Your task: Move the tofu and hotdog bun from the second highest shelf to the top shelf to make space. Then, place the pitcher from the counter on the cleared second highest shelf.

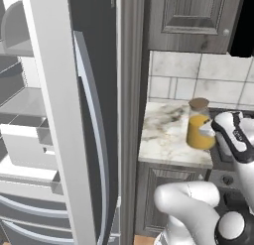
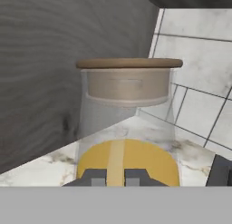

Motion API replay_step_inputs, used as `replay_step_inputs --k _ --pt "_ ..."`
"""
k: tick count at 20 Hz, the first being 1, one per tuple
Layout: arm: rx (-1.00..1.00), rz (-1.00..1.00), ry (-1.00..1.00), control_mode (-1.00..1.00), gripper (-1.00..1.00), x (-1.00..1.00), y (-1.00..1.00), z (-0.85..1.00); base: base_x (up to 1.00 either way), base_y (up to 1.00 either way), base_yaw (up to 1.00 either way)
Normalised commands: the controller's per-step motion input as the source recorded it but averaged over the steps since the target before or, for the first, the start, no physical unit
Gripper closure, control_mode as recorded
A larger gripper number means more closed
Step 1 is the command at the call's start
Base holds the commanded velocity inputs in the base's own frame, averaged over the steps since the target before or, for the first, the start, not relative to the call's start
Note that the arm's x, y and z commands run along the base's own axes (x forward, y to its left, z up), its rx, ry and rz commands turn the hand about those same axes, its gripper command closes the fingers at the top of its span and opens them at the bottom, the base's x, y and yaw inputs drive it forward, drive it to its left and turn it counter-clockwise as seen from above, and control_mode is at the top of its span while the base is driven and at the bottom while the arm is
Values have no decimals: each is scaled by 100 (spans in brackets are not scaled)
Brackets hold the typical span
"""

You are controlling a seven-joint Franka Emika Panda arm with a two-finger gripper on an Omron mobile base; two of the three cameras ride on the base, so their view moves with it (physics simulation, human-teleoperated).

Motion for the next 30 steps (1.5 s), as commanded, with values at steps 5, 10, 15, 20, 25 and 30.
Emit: replay_step_inputs --k 5,10,15,20,25,30 --pt "-1 0 -3 -100 100 -71 19 95 0 0 0" --pt "0 0 10 -100 100 -61 55 98 0 0 0" --pt "3 0 18 -100 100 -48 51 73 0 0 0" --pt "24 0 2 -100 100 -37 19 50 0 0 0" --pt "39 0 -4 -100 100 -28 0 35 0 0 0" --pt "35 0 -5 -100 100 -16 11 28 0 0 0"
